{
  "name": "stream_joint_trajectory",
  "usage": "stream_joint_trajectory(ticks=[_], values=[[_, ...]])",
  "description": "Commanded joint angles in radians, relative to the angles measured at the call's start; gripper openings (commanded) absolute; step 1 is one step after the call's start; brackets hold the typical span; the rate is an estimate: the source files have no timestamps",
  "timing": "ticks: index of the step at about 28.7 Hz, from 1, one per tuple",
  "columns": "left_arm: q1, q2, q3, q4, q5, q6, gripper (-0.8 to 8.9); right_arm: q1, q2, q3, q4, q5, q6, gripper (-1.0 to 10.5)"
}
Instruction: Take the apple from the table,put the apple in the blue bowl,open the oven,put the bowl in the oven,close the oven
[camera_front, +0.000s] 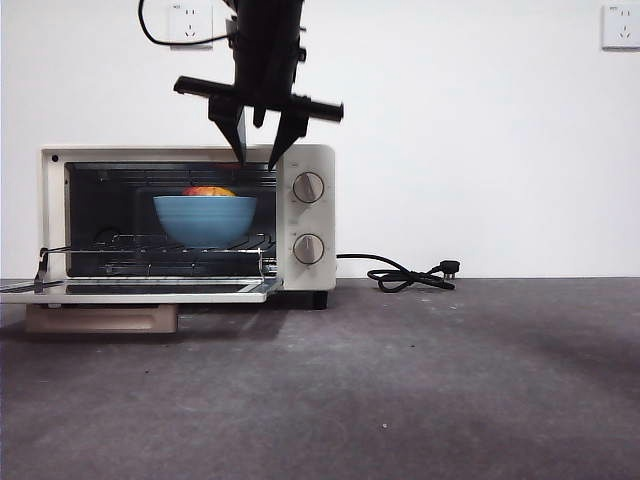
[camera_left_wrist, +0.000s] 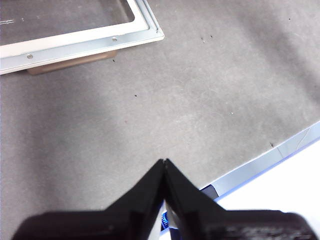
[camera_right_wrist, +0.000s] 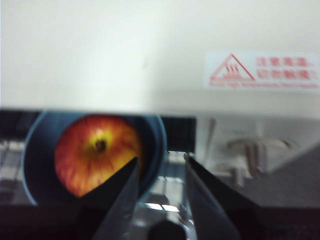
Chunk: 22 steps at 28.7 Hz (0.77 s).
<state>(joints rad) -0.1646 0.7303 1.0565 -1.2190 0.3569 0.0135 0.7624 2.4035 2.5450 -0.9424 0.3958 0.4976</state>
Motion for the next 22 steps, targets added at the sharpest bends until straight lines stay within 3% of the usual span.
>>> stream_joint_trajectory(ticks=[1,9,14,22], values=[[-0.003,-0.004,-0.003,0.006,-0.020,0.016,-0.04,0.033,-0.035,0.005,-0.043,0.055,-0.069,1.6],[-0.003,-0.004,-0.003,0.012,-0.061,0.020,-0.04,0.135,-0.164,0.005,-0.100,0.120,-0.289,1.6],[-0.002,-0.004,-0.003,0.015,-0.096,0.021,-0.05,0.182,-0.238,0.005,-0.235,0.120,-0.370,1.6],[0.005,-0.003,-0.003,0.043,-0.097,0.024,-0.05,0.229,-0.350,0.005,-0.422,0.122,-0.435,1.6]])
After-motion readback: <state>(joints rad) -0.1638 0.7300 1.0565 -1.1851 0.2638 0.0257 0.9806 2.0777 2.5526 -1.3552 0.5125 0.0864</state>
